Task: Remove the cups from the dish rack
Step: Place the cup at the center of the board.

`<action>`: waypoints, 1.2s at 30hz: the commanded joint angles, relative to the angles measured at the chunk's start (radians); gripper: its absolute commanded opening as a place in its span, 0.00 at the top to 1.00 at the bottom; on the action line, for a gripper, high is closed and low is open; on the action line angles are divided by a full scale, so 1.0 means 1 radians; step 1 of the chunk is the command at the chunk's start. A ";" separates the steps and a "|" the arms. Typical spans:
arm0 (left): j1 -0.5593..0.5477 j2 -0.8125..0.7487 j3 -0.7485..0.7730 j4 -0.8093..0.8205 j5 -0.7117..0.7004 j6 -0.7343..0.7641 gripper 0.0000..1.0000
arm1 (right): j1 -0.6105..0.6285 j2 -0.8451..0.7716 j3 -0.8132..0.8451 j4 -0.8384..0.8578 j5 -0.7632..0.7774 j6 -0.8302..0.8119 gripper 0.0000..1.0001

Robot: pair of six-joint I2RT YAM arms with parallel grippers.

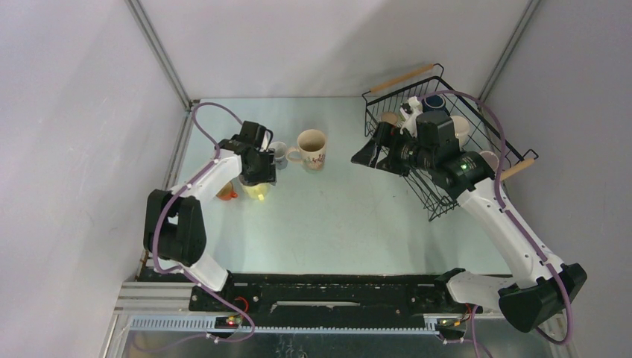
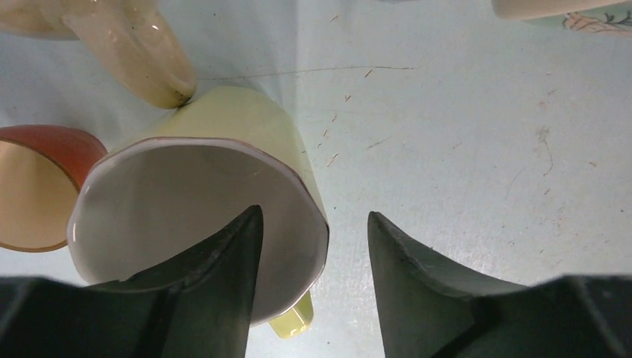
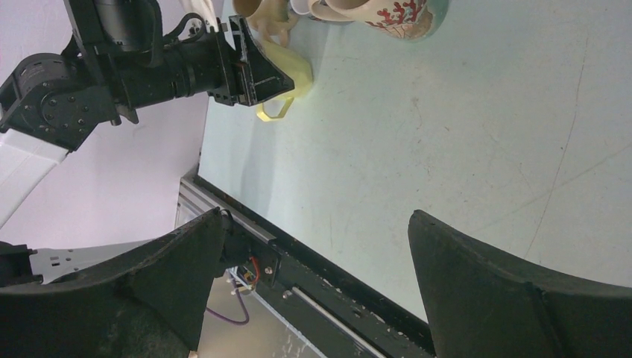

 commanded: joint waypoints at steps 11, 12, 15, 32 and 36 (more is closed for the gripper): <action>0.005 -0.208 0.014 0.051 0.082 -0.004 0.00 | 0.009 -0.013 0.010 0.019 0.037 0.020 0.00; 0.005 -0.223 0.011 0.053 0.087 -0.006 0.00 | 0.009 -0.008 0.015 0.015 0.043 0.018 0.00; -0.001 -0.274 -0.009 0.068 0.109 -0.012 0.00 | 0.009 0.003 0.033 -0.005 0.073 0.011 0.00; -0.196 -0.495 -0.108 0.157 0.171 0.033 0.00 | -0.121 0.096 0.183 -0.190 0.296 -0.052 0.00; -0.246 -0.510 -0.113 0.161 0.197 0.031 0.00 | -0.217 0.117 0.182 -0.207 0.314 -0.066 0.00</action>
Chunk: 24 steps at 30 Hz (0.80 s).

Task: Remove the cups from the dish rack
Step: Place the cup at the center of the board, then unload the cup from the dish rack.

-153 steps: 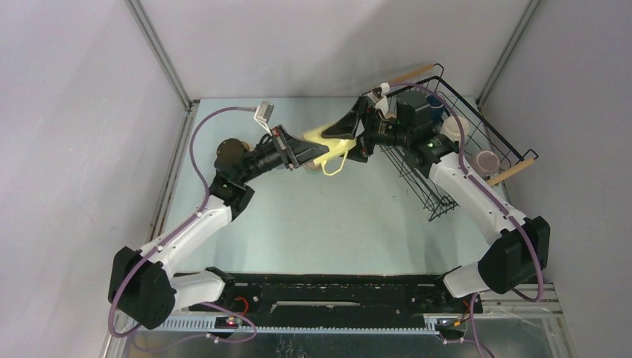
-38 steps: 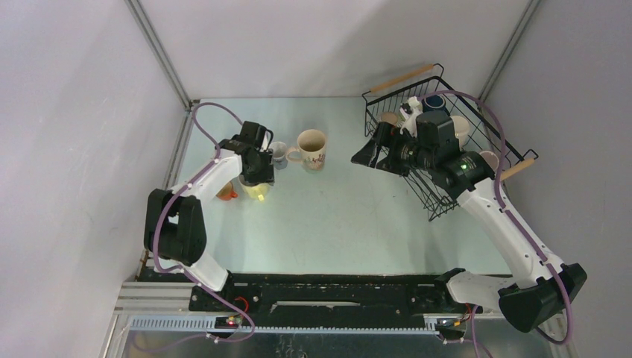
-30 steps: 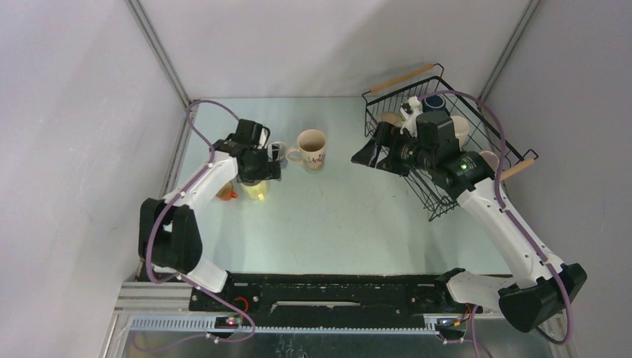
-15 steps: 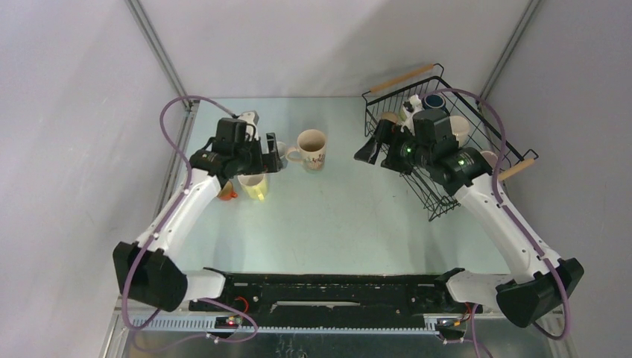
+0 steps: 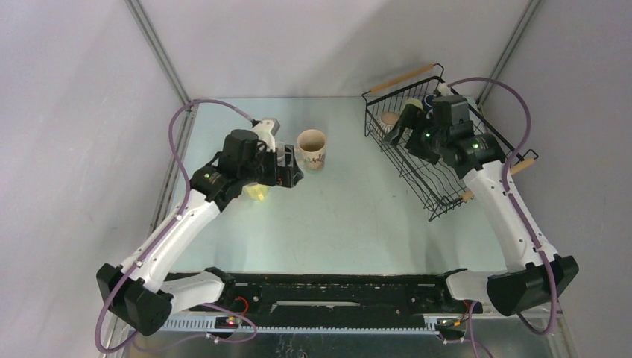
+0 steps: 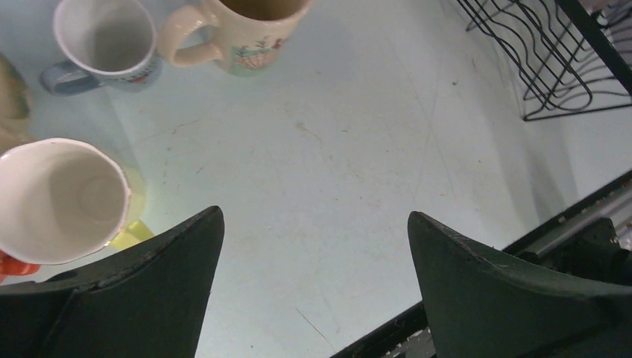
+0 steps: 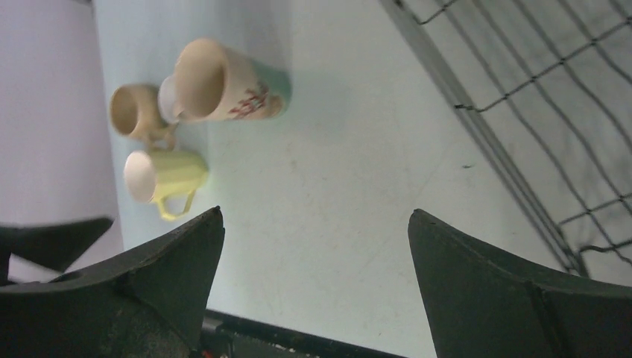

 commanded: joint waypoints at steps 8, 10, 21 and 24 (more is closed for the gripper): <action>-0.078 -0.055 -0.065 0.071 0.104 0.009 0.00 | -0.202 0.152 0.055 -0.027 0.241 -0.121 0.00; -0.079 -0.060 -0.069 0.080 0.122 0.002 0.00 | -0.221 0.200 0.073 -0.017 0.273 -0.146 0.00; -0.080 -0.063 -0.080 0.095 0.156 -0.011 0.00 | -0.292 0.432 0.212 0.028 0.406 -0.237 0.00; -0.080 -0.059 -0.081 0.097 0.163 -0.013 0.00 | -0.313 0.477 0.213 0.058 0.406 -0.249 0.00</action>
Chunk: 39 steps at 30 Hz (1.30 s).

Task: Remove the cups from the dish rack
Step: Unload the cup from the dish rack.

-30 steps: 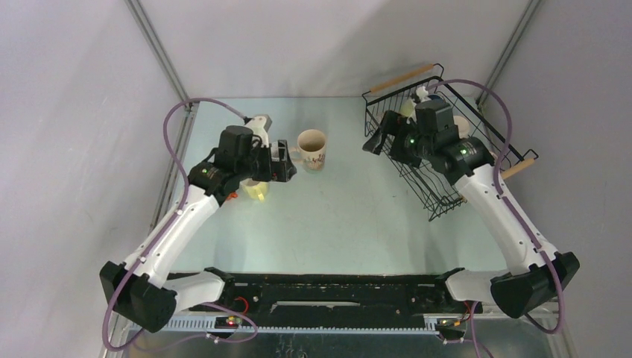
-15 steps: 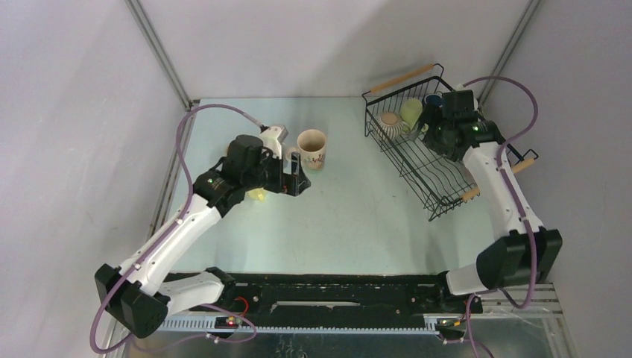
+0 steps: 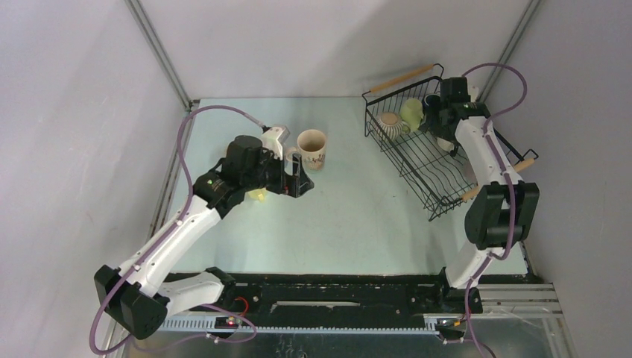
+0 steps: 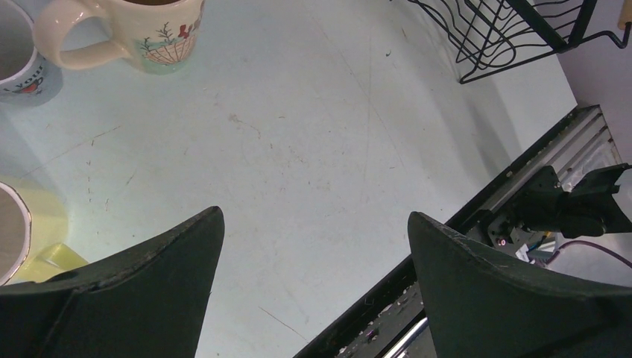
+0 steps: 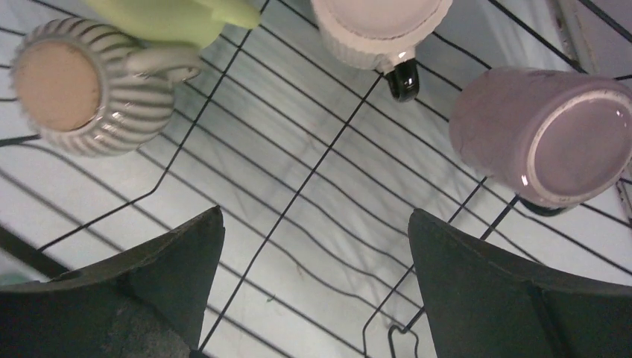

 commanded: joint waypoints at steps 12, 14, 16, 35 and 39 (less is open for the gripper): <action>-0.006 -0.003 -0.028 0.040 0.039 -0.006 0.00 | -0.109 0.093 -0.101 0.269 0.003 -0.102 0.07; -0.007 0.001 -0.028 0.040 0.040 -0.006 0.00 | -0.120 0.107 -0.120 0.305 -0.007 -0.112 0.08; -0.008 0.007 -0.028 0.040 0.042 -0.006 0.00 | -0.124 0.122 -0.135 0.335 -0.008 -0.126 0.10; -0.009 0.061 -0.028 0.040 0.051 -0.006 0.00 | -0.177 0.208 -0.216 0.537 -0.031 -0.228 0.35; -0.008 0.070 -0.028 0.040 0.053 -0.006 0.00 | -0.182 0.225 -0.212 0.547 -0.035 -0.242 0.42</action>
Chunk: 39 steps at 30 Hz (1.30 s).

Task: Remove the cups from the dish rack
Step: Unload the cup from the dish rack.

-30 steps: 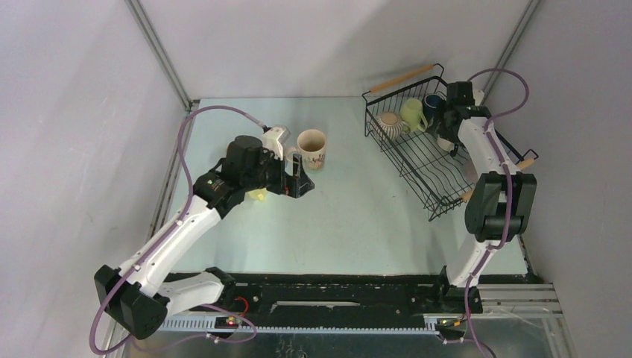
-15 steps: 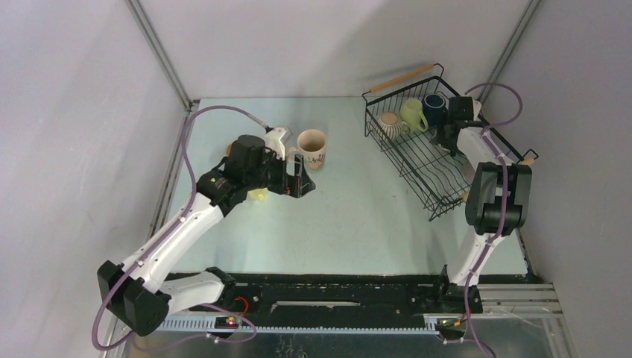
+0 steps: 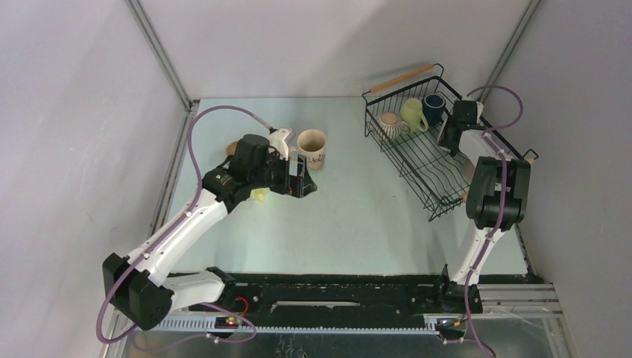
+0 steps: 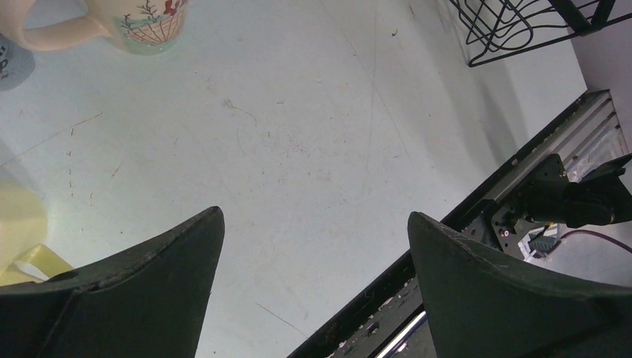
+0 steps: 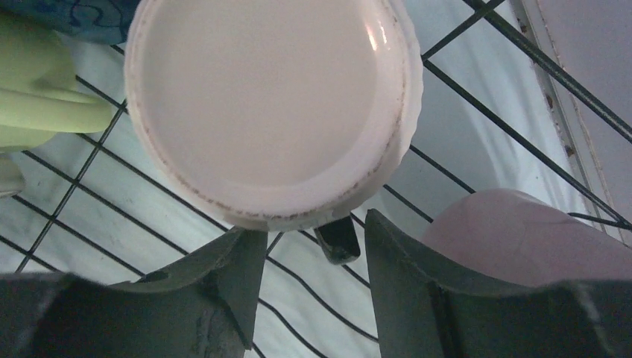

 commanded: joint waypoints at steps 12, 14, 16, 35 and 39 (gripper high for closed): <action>-0.008 0.018 -0.024 0.038 0.025 -0.008 0.00 | 0.011 0.003 0.015 0.052 -0.030 -0.027 0.67; -0.009 0.019 -0.023 0.038 0.027 -0.008 0.00 | 0.020 0.009 0.020 0.047 -0.028 -0.030 0.69; -0.008 0.019 -0.025 0.038 0.026 -0.008 0.00 | 0.028 0.018 0.025 0.046 -0.022 -0.034 0.70; -0.009 0.029 -0.029 0.038 0.014 -0.005 0.00 | 0.032 0.100 0.115 -0.032 0.010 -0.011 0.91; -0.009 0.027 -0.028 0.038 0.011 -0.005 0.00 | 0.041 0.066 0.109 -0.043 0.039 -0.001 1.00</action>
